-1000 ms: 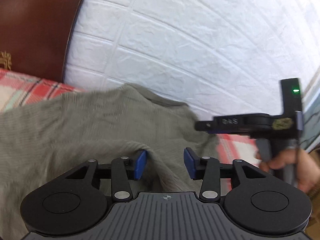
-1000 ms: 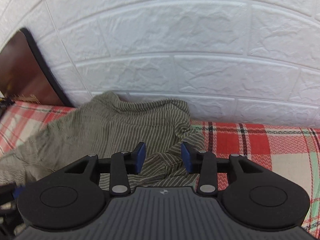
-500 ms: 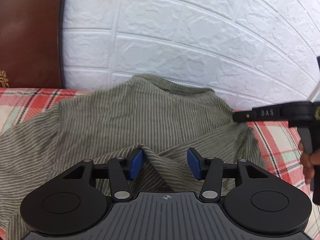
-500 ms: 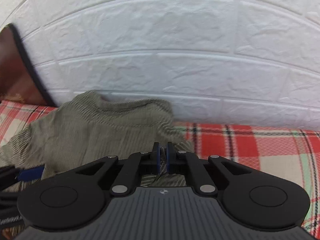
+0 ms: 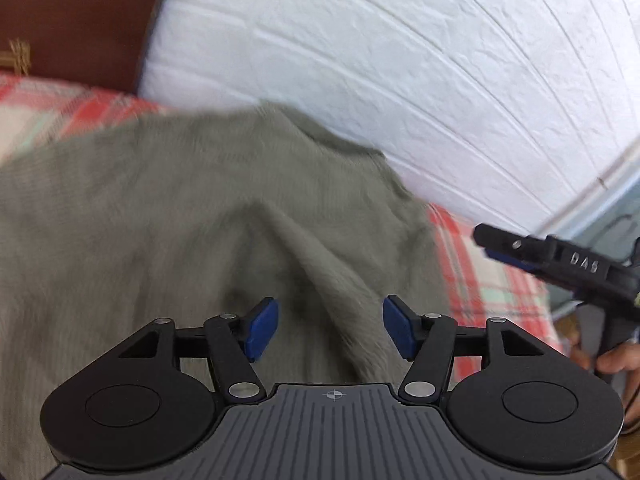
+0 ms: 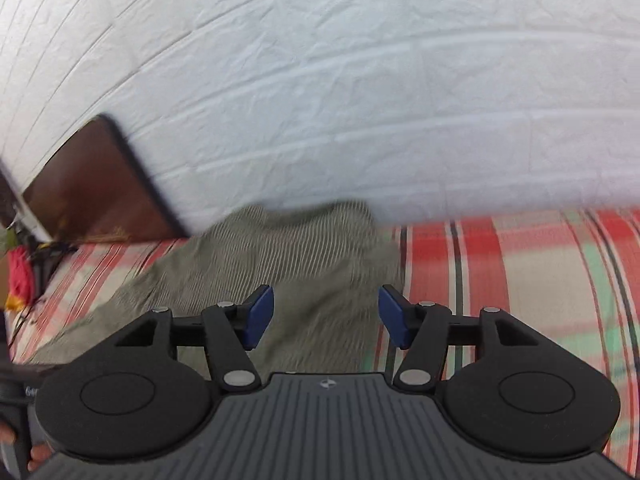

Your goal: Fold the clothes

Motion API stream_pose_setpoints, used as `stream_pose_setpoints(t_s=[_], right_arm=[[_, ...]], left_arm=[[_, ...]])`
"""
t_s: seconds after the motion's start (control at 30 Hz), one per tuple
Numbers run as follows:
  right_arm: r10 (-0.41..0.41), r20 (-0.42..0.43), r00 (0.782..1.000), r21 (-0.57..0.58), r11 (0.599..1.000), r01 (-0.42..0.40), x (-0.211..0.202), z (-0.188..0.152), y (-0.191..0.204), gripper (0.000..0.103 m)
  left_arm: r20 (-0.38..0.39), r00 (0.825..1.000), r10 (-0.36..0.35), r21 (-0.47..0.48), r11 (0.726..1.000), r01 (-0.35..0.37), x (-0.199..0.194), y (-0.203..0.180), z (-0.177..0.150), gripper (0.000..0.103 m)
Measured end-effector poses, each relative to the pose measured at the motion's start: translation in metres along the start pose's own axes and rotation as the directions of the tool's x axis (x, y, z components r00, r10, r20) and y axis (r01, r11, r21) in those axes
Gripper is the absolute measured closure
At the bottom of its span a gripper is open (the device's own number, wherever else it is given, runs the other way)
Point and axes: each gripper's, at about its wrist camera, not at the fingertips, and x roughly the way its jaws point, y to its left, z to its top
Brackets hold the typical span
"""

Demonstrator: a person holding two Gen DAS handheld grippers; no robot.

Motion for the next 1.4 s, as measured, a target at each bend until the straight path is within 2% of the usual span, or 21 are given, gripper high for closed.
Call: stream_pose_setpoints(t_s=[0.1, 0.17, 0.23, 0.27, 0.37, 0.47, 0.5, 0.53, 0.57, 0.63, 0.73, 0.77, 0.8, 0.83, 0.9, 0.93, 1.03, 1.13, 1.27, 1.4], right_arm=[[0.033, -0.050, 0.998, 0.030, 0.999, -0.031, -0.013, -0.031, -0.002, 0.040], [0.044, -0.082, 0.996, 0.051, 0.998, -0.040, -0.018, -0.049, -0.004, 0.040], [0.061, -0.108, 0.992, 0.081, 0.995, -0.053, -0.020, -0.062, -0.008, 0.040], [0.076, -0.109, 0.991, 0.100, 0.993, -0.065, -0.020, -0.066, -0.010, 0.040], [0.118, -0.105, 0.988, 0.146, 0.984, -0.102, -0.019, -0.075, -0.015, 0.040], [0.150, -0.107, 0.983, 0.169, 0.977, -0.130, -0.011, -0.077, -0.015, 0.040], [0.142, -0.122, 0.982, 0.163, 0.979, -0.121, -0.007, -0.078, -0.014, 0.045], [0.134, -0.138, 0.981, 0.156, 0.981, -0.112, -0.003, -0.078, -0.014, 0.076], [0.120, -0.149, 0.982, 0.146, 0.984, -0.098, 0.000, -0.079, -0.013, 0.101], [0.070, -0.148, 0.987, 0.121, 0.991, -0.053, 0.001, -0.078, -0.014, 0.100], [0.063, -0.144, 0.988, 0.176, 0.984, -0.038, 0.004, -0.081, -0.019, 0.098], [0.063, -0.138, 0.988, 0.185, 0.982, -0.036, 0.002, -0.082, -0.019, 0.096], [0.073, -0.128, 0.989, 0.189, 0.981, -0.048, -0.006, -0.084, -0.017, 0.085], [0.084, -0.117, 0.990, 0.194, 0.979, -0.060, -0.014, -0.085, -0.016, 0.067], [0.115, -0.073, 0.991, 0.188, 0.977, -0.100, -0.039, -0.092, -0.013, 0.048], [0.137, -0.052, 0.989, 0.179, 0.976, -0.126, -0.054, -0.097, -0.011, 0.043], [0.212, -0.038, 0.977, 0.163, 0.965, -0.203, -0.095, -0.122, -0.003, 0.042], [0.253, -0.051, 0.966, 0.171, 0.955, -0.241, -0.125, -0.153, 0.005, 0.042], [0.252, -0.088, 0.964, 0.203, 0.952, -0.230, -0.149, -0.193, 0.010, 0.042], [0.233, -0.112, 0.966, 0.135, 0.967, -0.217, -0.174, -0.225, 0.028, 0.042]], left_arm=[[-0.025, 0.999, 0.026, 0.017, 1.000, -0.026, 0.016, -0.010, -0.015, 0.031], [-0.034, 0.999, 0.029, 0.007, 1.000, -0.029, 0.028, -0.013, -0.020, 0.036], [-0.037, 0.999, 0.020, -0.016, 1.000, -0.020, 0.038, -0.014, -0.020, 0.056], [-0.032, 0.999, 0.007, -0.021, 1.000, -0.008, 0.042, -0.016, -0.019, 0.088], [-0.021, 0.999, -0.040, -0.016, 0.999, 0.040, 0.044, -0.022, -0.018, 0.097], [-0.011, 0.999, -0.033, 0.009, 0.999, 0.033, 0.041, -0.026, -0.018, 0.097], [-0.010, 1.000, -0.024, 0.011, 1.000, 0.024, 0.041, -0.025, -0.018, 0.097], [-0.014, 1.000, -0.008, 0.009, 1.000, 0.008, 0.040, -0.022, -0.017, 0.097], [-0.016, 1.000, 0.002, 0.004, 1.000, -0.002, 0.040, -0.018, -0.017, 0.097], [-0.029, 1.000, -0.008, -0.020, 1.000, 0.007, 0.042, -0.007, -0.016, 0.097], [-0.048, 0.999, -0.005, -0.045, 0.999, 0.002, 0.047, -0.002, -0.017, 0.096], [-0.047, 0.999, -0.004, -0.043, 0.999, 0.002, 0.045, -0.003, -0.018, 0.089], [-0.044, 0.999, -0.004, -0.040, 0.999, 0.002, 0.042, -0.004, -0.019, 0.070], [-0.036, 0.999, -0.008, -0.032, 0.999, 0.007, 0.032, -0.006, -0.020, 0.065], [-0.023, 1.000, -0.015, -0.012, 1.000, 0.015, 0.012, -0.011, -0.024, 0.052], [-0.026, 1.000, -0.017, 0.014, 1.000, 0.017, -0.001, -0.015, -0.030, 0.050], [-0.040, 0.999, -0.021, 0.091, 0.996, 0.024, -0.040, -0.029, -0.050, 0.046], [-0.106, 0.994, -0.032, 0.146, 0.988, 0.047, -0.070, -0.036, -0.094, 0.046], [-0.162, 0.987, -0.020, 0.212, 0.976, 0.055, -0.096, -0.043, -0.152, 0.047], [-0.156, 0.987, -0.029, 0.233, 0.970, 0.065, -0.114, -0.049, -0.179, 0.047]])
